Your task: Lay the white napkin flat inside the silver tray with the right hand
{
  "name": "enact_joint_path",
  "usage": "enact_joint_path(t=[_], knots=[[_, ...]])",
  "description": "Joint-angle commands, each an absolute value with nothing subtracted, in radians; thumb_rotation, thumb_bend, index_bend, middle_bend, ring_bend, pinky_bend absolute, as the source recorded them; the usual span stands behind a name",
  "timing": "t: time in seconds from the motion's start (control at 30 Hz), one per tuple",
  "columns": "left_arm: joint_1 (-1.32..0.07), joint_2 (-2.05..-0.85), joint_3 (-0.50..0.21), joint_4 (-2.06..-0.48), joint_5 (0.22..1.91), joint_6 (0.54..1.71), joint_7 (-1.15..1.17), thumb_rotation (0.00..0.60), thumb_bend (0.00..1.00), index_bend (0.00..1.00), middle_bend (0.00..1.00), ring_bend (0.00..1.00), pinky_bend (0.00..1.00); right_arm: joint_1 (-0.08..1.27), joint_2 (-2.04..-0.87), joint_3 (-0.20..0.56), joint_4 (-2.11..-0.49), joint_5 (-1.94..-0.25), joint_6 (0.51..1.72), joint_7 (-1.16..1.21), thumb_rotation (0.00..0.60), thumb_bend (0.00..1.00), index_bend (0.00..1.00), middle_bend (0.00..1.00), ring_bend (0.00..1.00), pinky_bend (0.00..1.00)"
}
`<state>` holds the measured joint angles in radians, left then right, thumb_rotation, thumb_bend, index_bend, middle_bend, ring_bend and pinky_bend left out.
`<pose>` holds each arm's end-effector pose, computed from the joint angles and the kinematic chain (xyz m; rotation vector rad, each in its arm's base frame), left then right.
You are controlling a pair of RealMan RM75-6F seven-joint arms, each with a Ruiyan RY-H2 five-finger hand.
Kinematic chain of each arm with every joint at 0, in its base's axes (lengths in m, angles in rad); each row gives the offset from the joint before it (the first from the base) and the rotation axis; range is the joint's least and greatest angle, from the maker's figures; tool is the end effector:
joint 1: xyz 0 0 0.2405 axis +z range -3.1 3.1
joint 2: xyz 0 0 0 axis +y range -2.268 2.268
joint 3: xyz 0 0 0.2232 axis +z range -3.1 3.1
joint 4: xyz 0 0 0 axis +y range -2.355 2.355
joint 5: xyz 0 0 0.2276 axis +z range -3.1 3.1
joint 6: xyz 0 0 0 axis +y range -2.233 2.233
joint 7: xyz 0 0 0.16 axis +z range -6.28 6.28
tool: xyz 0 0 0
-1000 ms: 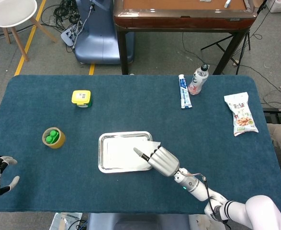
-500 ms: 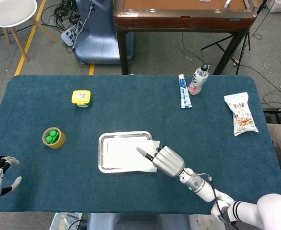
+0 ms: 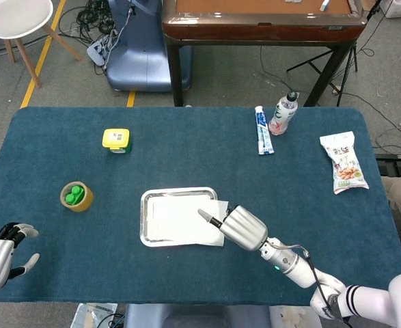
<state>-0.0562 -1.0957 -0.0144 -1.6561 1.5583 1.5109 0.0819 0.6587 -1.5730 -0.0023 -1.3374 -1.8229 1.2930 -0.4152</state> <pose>-0.2798 0.1791 0.1260 -1.4445 -0.8566 -0.8641 -0.1053 -0.2692 -0.0334 2.0854 -0.0828 1.1491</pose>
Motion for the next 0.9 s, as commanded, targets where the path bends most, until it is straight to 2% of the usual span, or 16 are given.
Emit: enact_joint_path(t=[0.03, 0.2, 0.27, 0.53, 0.67, 0.77, 0.9], knots=[[-0.06, -1.092, -0.009, -1.651, 1.565, 1.505, 0.078, 0.6, 0.23, 0.4, 0.35, 0.23, 0.48, 0.679, -1.522, 0.008, -1.394, -1.786, 1.218, -0.443, 0.6, 0.0, 0.18, 0.99, 0.85, 1.0], [-0.066, -1.083, 0.0, -1.642, 1.578, 1.495, 0.064, 0.6, 0.23, 0.4, 0.35, 0.23, 0.48, 0.708, -1.477, 0.02, -1.438, -1.743, 1.122, -0.468, 0.6, 0.01, 0.18, 0.99, 0.85, 1.0], [-0.066, -1.078, 0.003, -1.64, 1.582, 1.494, 0.054, 0.6, 0.23, 0.4, 0.35, 0.23, 0.48, 0.72, -1.467, 0.027, -1.449, -1.727, 1.089, -0.481, 0.6, 0.07, 0.18, 0.99, 0.85, 1.0], [-0.063, -1.064, 0.014, -1.644, 1.607, 1.508, 0.033, 0.6, 0.23, 0.41, 0.35, 0.23, 0.48, 0.76, -1.504, 0.05, -1.404, -1.684, 1.008, -0.49, 0.6, 0.67, 0.18, 1.0, 0.85, 1.0], [-0.062, -1.061, 0.016, -1.644, 1.607, 1.509, 0.028, 0.6, 0.23, 0.41, 0.35, 0.23, 0.48, 0.772, -1.534, 0.054, -1.375, -1.66, 0.976, -0.486, 0.6, 0.88, 0.18, 1.0, 0.87, 1.0], [-0.063, -1.06, 0.017, -1.644, 1.605, 1.508, 0.026, 0.6, 0.23, 0.41, 0.35, 0.23, 0.48, 0.779, -1.551, 0.054, -1.364, -1.642, 0.953, -0.488, 0.6, 0.99, 0.18, 1.0, 0.89, 1.0], [-0.062, -1.058, 0.017, -1.644, 1.606, 1.51, 0.024, 0.6, 0.23, 0.41, 0.35, 0.23, 0.48, 0.788, -1.561, 0.056, -1.364, -1.616, 0.922, -0.5, 0.6, 1.0, 0.18, 1.0, 0.91, 1.0]])
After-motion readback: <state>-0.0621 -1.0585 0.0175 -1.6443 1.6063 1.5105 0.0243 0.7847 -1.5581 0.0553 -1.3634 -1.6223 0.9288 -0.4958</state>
